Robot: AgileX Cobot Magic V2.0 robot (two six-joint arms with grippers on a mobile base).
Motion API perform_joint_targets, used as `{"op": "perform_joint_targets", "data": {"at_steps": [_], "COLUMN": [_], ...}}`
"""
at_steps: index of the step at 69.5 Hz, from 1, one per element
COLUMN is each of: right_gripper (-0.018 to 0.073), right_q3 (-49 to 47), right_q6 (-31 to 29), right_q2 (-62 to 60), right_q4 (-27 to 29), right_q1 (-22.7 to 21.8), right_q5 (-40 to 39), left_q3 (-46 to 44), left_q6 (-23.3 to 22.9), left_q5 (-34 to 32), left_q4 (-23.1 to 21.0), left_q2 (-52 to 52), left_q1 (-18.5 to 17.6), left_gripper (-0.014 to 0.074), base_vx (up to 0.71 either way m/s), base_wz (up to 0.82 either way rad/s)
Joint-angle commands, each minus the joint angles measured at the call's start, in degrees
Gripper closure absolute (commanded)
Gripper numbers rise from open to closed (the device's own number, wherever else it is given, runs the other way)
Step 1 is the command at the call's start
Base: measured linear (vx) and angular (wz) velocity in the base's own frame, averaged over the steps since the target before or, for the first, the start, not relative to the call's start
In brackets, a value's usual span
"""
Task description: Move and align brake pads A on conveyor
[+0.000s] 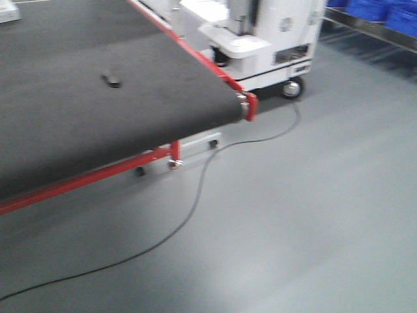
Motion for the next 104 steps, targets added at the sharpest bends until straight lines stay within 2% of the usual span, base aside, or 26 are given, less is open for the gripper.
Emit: {"op": "perform_joint_targets", "data": {"at_steps": [1,63,104], "right_gripper": [-0.0023,-0.0023,-0.0023], "right_q3": [-1.48,-1.48,-1.48], "right_q6": [-0.69,-0.69,-0.69], "right_q2": [0.45,0.45,0.45], "right_q4": [-0.46,-0.46,-0.46], "right_q1": [-0.41,-0.41,-0.41], "right_q5": [-3.95,-3.95,-3.95], "left_q3": [-1.35,-1.35,-1.35], "left_q6": [-0.06,-0.06,-0.06], "left_q5": [-3.53,-3.48,-3.48], "left_q4": [-0.34,-0.34,-0.34], "left_q2": [0.63,0.63,0.63], "left_q1": [-0.35,-0.35,-0.35], "left_gripper": [0.0021,0.0021,0.0021], "base_vx": [-0.41,-0.36,-0.23], "base_wz": [-0.70,-0.62,-0.59]}}
